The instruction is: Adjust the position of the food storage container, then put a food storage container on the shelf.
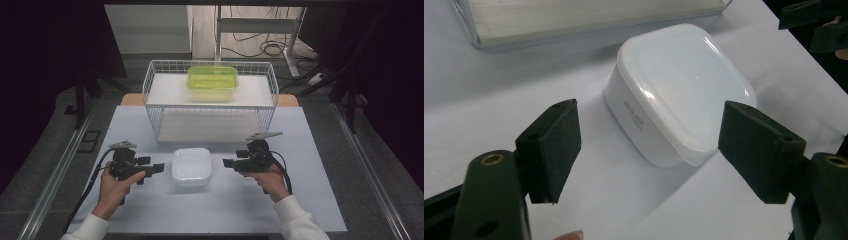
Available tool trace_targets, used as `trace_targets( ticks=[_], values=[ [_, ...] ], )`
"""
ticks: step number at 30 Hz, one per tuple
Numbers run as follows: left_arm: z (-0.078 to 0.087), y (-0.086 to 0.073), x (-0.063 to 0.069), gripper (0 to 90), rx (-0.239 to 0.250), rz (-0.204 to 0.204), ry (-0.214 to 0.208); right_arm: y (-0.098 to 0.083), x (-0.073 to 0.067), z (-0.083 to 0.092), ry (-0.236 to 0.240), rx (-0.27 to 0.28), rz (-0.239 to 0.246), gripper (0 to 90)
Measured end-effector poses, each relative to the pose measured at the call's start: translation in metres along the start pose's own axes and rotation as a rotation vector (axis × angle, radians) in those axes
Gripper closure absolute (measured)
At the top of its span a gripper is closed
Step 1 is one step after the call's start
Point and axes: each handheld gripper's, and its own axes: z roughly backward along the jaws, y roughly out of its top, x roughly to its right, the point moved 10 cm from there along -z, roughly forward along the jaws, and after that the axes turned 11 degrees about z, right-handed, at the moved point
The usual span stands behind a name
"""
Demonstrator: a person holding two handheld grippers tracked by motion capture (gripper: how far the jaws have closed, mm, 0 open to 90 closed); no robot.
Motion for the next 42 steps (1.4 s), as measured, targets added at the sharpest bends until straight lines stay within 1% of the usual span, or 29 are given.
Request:
trace_targets(
  ticks=[1, 5, 9, 11, 14, 16, 17, 18, 19, 20, 21, 22, 25, 28, 30, 31, 32, 34, 37, 38, 42],
  values=[
    [0.000, 0.000, 0.000, 24.5, 0.001, 0.000, -0.002, 0.000, -0.001, 0.000, 0.013, 0.006, -0.010, 27.6],
    [-0.001, 0.000, 0.001, 24.7, 0.000, 0.003, -0.011, 0.000, -0.002, -0.002, 0.023, 0.002, -0.014, 28.1],
    [0.000, 0.000, 0.001, 24.2, 0.002, 0.006, -0.004, -0.001, -0.003, -0.004, 0.024, -0.002, -0.020, 28.2],
    [0.000, 0.002, 0.001, 24.1, 0.004, 0.018, -0.011, 0.000, -0.003, -0.006, 0.011, 0.004, -0.026, 27.3],
    [0.000, 0.002, 0.000, 24.1, 0.001, 0.026, -0.011, 0.002, -0.003, -0.006, 0.005, 0.006, -0.035, 26.6],
    [-0.002, 0.002, -0.001, 24.5, -0.007, 0.043, -0.009, 0.003, -0.002, -0.007, 0.002, 0.009, -0.057, 25.7],
    [-0.003, 0.002, 0.000, 24.9, -0.012, 0.057, -0.017, 0.003, -0.001, -0.008, 0.002, 0.010, -0.065, 25.6],
    [-0.004, 0.002, 0.002, 25.3, -0.017, 0.074, -0.034, 0.003, -0.002, -0.008, 0.005, 0.007, -0.073, 25.8],
    [-0.004, 0.002, 0.002, 25.5, -0.017, 0.074, -0.034, 0.003, -0.002, -0.008, 0.005, 0.007, -0.073, 25.8],
    [-0.007, 0.002, 0.004, 26.0, -0.027, 0.092, -0.060, 0.003, -0.002, -0.010, 0.011, 0.007, -0.081, 26.5],
    [-0.008, 0.003, 0.005, 26.2, -0.031, 0.102, -0.066, 0.003, -0.003, -0.011, 0.019, 0.007, -0.087, 27.0],
    [-0.008, 0.003, 0.005, 26.6, -0.031, 0.102, -0.066, 0.003, -0.003, -0.012, 0.027, 0.010, -0.094, 27.7],
    [-0.012, 0.005, 0.001, 28.4, -0.039, 0.120, -0.063, 0.005, -0.006, -0.015, 0.051, 0.013, -0.110, 30.0],
    [-0.016, 0.007, 0.000, 30.5, -0.045, 0.142, -0.085, 0.005, -0.008, -0.020, 0.070, 0.008, -0.119, 32.2],
    [-0.019, 0.008, 0.000, 31.9, -0.050, 0.162, -0.104, 0.005, -0.007, -0.025, 0.075, 0.004, -0.130, 33.8],
    [-0.019, 0.008, 0.000, 32.7, -0.050, 0.162, -0.104, 0.005, -0.007, -0.025, 0.075, 0.004, -0.130, 33.8],
    [-0.021, 0.008, 0.000, 33.5, -0.053, 0.173, -0.112, 0.005, -0.006, -0.030, 0.087, 0.003, -0.152, 34.8],
    [-0.024, 0.009, 0.000, 34.1, -0.055, 0.185, -0.122, 0.005, -0.006, -0.031, 0.091, 0.003, -0.158, 35.2],
    [-0.028, 0.012, -0.001, 35.8, -0.058, 0.215, -0.152, 0.006, -0.007, -0.037, 0.109, -0.002, -0.167, 36.5],
    [-0.031, 0.012, -0.001, 36.9, -0.064, 0.228, -0.169, 0.006, -0.008, -0.039, 0.118, -0.004, -0.170, 37.1],
    [-0.036, 0.010, -0.001, 38.1, -0.080, 0.240, -0.177, 0.005, -0.010, -0.044, 0.129, -0.008, -0.181, 38.0]
  ],
)
